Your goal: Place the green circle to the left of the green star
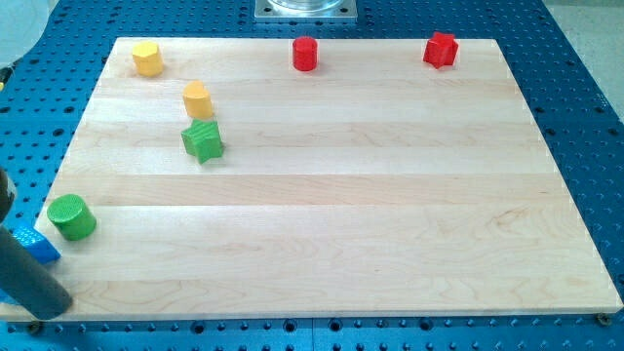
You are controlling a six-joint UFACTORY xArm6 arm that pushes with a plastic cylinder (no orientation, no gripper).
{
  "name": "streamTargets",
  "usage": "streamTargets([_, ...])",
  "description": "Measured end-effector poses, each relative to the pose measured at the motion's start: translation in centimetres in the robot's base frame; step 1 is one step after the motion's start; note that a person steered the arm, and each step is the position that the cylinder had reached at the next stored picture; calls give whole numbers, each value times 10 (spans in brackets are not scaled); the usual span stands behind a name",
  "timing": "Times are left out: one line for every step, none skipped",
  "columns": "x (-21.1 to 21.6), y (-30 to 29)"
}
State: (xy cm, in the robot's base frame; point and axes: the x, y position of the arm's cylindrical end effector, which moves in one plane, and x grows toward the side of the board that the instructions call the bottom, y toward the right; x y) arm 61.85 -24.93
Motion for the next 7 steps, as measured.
streamTargets([-35,-15])
streamTargets([-68,-10])
streamTargets([-125,-14])
streamTargets([-156,-23])
streamTargets([-114,-19])
streamTargets([-86,-6])
streamTargets([-139,-19])
